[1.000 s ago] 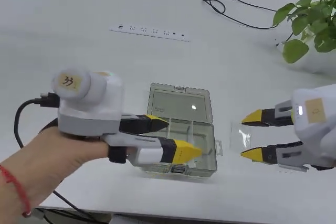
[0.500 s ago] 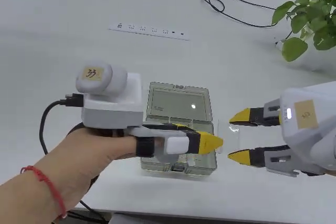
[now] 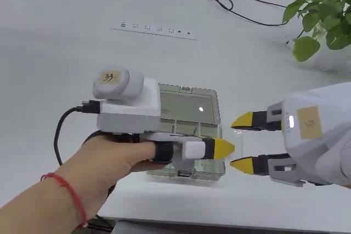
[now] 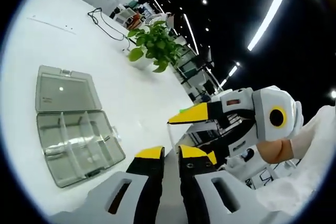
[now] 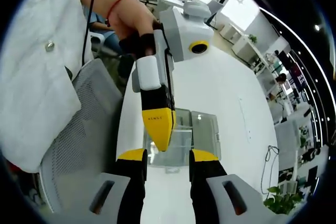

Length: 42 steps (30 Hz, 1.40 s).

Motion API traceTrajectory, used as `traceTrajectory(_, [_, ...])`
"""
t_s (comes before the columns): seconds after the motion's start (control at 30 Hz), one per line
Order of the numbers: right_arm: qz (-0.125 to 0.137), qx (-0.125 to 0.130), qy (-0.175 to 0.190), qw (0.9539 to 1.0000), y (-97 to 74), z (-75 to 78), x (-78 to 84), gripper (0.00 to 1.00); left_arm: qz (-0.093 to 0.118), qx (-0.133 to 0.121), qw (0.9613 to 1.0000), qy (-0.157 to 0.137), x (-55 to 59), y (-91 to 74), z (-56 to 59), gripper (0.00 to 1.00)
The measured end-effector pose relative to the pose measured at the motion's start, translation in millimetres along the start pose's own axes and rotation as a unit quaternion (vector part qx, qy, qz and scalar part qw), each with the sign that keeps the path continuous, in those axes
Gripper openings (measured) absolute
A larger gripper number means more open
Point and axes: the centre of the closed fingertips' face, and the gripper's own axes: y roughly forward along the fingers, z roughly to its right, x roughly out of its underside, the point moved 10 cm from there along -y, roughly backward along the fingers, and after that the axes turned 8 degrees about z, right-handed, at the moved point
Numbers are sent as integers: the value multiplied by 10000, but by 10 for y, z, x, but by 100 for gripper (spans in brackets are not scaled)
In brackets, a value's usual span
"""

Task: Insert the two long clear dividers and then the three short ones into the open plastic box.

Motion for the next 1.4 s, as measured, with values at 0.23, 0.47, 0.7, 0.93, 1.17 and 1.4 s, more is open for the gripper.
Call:
traceTrajectory(0.23, [-41,13,-44,10000,2,-11,-6,32,-46,60,10000,-37,10,14,11,0])
traceTrajectory(0.47, [-53,35,-99,9999,5,-18,-12,33,-32,30,9999,-107,11,11,4,0])
traceTrajectory(0.7, [-42,109,-137,9998,12,-9,-24,34,-15,-62,10000,-21,8,-6,-16,0])
traceTrajectory(0.93, [398,-31,451,9982,-88,72,-33,34,-116,226,9971,723,-9,-28,23,0])
traceTrajectory(1.17, [928,-692,1324,9844,-244,223,26,25,-360,643,9799,1854,31,-57,74,0])
traceTrajectory(1.4, [1081,-1469,1705,9683,-279,279,69,17,-384,1007,9608,2552,48,-72,97,0])
